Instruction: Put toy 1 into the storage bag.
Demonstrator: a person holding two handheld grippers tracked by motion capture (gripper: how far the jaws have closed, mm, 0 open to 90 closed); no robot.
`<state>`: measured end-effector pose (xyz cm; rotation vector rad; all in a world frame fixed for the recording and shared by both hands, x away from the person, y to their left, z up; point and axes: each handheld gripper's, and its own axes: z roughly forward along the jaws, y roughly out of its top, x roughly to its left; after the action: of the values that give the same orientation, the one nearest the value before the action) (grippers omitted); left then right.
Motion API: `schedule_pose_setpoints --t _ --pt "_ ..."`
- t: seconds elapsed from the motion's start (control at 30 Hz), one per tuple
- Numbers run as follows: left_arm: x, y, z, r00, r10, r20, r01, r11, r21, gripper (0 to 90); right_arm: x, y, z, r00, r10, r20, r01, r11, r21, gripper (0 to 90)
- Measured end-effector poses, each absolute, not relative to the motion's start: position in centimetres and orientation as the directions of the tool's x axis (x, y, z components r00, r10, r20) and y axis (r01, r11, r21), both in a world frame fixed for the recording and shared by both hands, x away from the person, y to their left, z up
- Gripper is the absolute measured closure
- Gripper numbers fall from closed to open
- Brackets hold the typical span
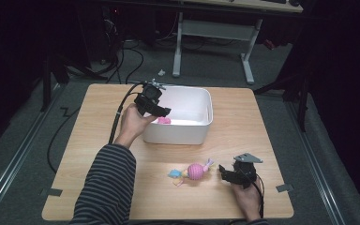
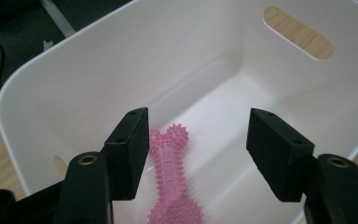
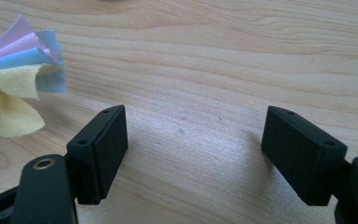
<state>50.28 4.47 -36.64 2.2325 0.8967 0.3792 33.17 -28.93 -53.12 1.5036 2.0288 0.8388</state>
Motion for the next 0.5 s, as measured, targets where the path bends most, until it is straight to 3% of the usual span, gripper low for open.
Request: schedule_pose_setpoints --t 0.5 --pt "46.5 8.6 -34.5 0.692 0.721 0.012 0.443 -0.438 0.783 38.1 33.2 -28.9 -53.1 -0.284 0.959 -0.017 0.667 0.210 0.715 22.6"
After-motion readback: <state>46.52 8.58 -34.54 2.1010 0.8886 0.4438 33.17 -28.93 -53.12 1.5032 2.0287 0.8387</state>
